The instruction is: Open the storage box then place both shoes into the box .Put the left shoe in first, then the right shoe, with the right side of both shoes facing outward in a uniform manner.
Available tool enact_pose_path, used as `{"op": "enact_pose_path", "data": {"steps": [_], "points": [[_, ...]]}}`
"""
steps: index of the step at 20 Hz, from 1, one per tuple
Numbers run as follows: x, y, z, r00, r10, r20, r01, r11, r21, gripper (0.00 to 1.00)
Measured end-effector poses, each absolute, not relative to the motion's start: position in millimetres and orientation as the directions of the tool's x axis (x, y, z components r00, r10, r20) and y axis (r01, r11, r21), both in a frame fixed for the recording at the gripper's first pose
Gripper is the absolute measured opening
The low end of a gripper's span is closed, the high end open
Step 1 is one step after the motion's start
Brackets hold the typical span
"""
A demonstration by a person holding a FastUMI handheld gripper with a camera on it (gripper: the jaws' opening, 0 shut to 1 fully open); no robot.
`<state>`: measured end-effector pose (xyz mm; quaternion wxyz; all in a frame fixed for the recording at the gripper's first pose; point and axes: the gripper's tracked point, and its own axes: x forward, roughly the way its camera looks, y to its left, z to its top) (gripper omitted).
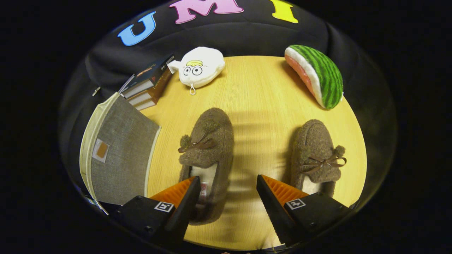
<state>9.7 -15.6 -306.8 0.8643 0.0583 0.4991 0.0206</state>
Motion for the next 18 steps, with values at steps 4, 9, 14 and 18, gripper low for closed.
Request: {"op": "enact_pose_path", "data": {"steps": [4, 9, 14, 18], "points": [[28, -5, -314, 0.492, 0.146, -0.858, 0.027, 0.983, 0.183, 0.89], [41, 3, -328, 0.448, 0.222, -0.866, 0.068, 0.958, 0.28, 0.48], [45, 3, -327, 0.422, 0.3, -0.856, 0.084, 0.927, 0.367, 0.25], [47, 3, -321, 0.469, 0.241, -0.849, 0.047, 0.954, 0.297, 0.08]]}}
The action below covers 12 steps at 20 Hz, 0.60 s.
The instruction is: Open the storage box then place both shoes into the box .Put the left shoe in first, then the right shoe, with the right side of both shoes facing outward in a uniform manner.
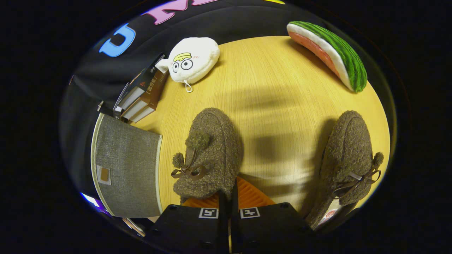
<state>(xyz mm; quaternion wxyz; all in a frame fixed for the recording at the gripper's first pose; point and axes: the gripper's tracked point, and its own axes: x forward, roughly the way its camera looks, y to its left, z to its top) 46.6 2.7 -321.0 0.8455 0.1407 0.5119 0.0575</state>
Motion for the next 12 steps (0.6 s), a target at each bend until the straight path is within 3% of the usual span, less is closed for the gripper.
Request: {"op": "enact_pose_path", "data": {"steps": [5, 12], "points": [[42, 20, -287, 0.547, 0.174, -0.819, 0.056, 0.968, 0.243, 0.07], [17, 56, -210, 0.649, 0.145, -0.747, 0.173, 0.928, 0.331, 0.07]]}}
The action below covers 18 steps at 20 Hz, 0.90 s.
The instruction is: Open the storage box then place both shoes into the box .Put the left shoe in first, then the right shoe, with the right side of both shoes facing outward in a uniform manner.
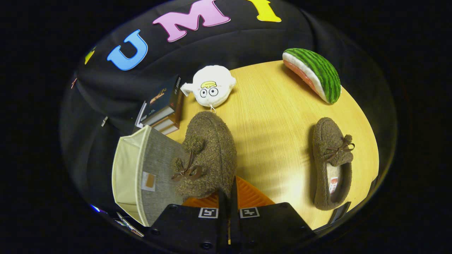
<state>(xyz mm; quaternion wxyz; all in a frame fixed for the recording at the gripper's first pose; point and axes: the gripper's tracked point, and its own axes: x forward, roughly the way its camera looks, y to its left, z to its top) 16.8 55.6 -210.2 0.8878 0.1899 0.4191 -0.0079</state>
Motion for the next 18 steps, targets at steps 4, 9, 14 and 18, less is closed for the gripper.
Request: {"op": "enact_pose_path", "data": {"steps": [4, 9, 14, 18], "points": [[13, 87, -160, 0.718, 0.166, -0.676, 0.185, 0.891, 0.415, 0.07], [12, 131, -106, 0.776, 0.219, -0.592, 0.146, 0.851, 0.505, 0.07], [15, 182, -84, 0.778, 0.29, -0.557, 0.13, 0.793, 0.595, 0.07], [23, 224, -94, 0.741, 0.333, -0.583, 0.138, 0.774, 0.618, 0.07]]}}
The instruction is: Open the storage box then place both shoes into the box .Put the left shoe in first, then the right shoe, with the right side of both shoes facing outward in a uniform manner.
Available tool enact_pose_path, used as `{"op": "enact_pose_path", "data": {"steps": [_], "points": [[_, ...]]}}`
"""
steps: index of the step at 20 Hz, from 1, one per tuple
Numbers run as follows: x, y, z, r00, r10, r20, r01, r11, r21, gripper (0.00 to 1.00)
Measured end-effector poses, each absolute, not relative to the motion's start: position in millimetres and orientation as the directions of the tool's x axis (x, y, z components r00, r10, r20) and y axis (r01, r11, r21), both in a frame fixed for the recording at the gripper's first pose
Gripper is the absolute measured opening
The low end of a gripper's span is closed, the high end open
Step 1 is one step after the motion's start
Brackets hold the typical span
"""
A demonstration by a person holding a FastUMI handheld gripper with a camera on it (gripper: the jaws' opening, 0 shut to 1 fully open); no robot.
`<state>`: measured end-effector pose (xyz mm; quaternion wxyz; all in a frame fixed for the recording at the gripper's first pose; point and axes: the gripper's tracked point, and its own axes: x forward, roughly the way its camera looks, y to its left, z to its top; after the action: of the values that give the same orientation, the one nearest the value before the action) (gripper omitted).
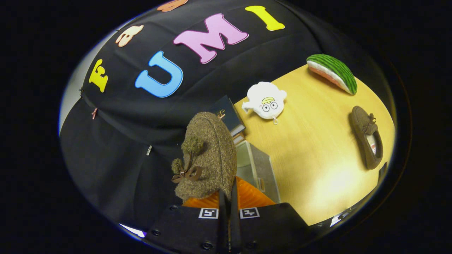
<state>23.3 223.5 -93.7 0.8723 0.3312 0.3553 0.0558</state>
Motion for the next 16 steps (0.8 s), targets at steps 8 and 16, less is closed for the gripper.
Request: {"op": "enact_pose_path", "data": {"steps": [8, 16], "points": [[39, 294, -138, 0.691, 0.35, -0.633, 0.136, 0.797, 0.589, 0.07], [38, 308, -193, 0.611, 0.328, -0.721, 0.202, 0.815, 0.542, 0.07]]}}
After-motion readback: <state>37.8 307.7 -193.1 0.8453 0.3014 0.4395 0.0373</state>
